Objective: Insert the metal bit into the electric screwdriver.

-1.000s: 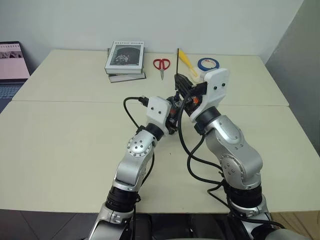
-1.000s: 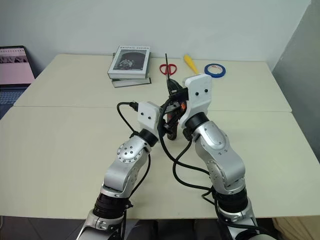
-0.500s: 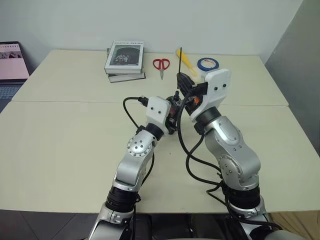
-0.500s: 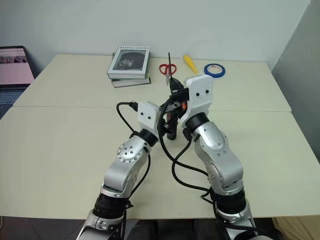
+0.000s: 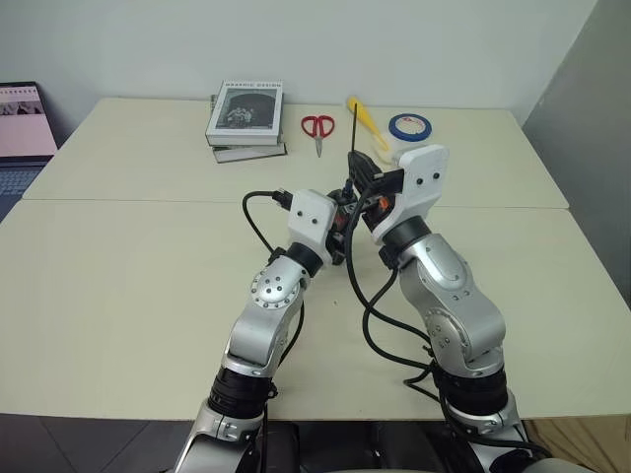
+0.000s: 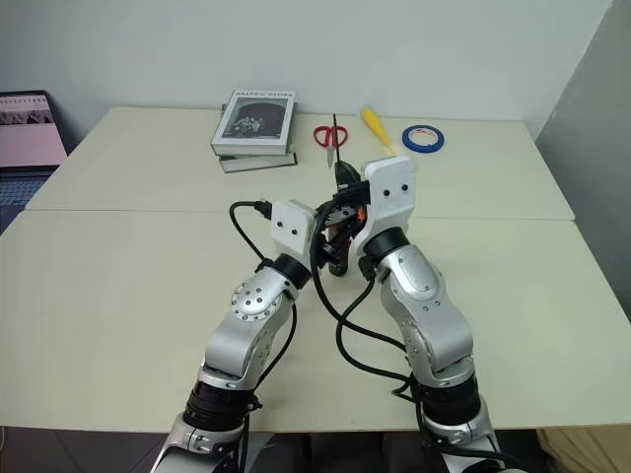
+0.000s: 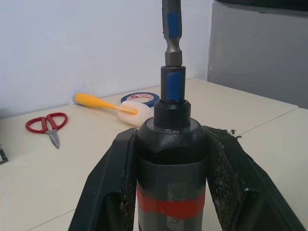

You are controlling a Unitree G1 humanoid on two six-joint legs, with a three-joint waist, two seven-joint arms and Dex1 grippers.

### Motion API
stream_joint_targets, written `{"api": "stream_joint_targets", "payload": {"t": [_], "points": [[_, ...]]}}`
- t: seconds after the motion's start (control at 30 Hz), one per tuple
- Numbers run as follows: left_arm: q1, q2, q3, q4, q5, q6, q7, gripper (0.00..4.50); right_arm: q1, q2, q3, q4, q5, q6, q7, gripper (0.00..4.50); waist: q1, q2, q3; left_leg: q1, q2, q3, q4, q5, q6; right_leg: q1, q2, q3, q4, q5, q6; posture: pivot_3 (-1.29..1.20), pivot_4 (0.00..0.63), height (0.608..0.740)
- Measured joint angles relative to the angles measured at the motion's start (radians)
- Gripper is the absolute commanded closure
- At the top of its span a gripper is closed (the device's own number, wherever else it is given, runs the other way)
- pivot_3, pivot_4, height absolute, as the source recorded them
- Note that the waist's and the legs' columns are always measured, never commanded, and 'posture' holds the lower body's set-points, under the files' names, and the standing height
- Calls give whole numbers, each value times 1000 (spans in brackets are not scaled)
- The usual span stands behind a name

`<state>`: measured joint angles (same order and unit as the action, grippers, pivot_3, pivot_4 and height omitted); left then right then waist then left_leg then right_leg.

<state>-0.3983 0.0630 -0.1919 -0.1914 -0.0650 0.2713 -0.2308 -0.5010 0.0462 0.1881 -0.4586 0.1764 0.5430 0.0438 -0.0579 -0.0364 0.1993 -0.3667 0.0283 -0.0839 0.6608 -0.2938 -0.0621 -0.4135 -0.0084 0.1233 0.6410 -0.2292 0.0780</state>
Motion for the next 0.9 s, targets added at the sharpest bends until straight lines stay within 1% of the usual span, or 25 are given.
{"api": "stream_joint_targets", "payload": {"t": [0.43,0.9], "points": [[0,0,0,0,0,0,0,2870,12,1,13,0,-10,-8,-1,4500,0,0,0,0,0,0,0,0,0,0,0,0,0,0,0,0,150,740],[0,0,0,0,0,0,-1,2870,26,-4,10,-42,2,36,8,4500,0,0,0,0,0,0,0,0,0,0,0,0,0,0,0,0,150,740]]}}
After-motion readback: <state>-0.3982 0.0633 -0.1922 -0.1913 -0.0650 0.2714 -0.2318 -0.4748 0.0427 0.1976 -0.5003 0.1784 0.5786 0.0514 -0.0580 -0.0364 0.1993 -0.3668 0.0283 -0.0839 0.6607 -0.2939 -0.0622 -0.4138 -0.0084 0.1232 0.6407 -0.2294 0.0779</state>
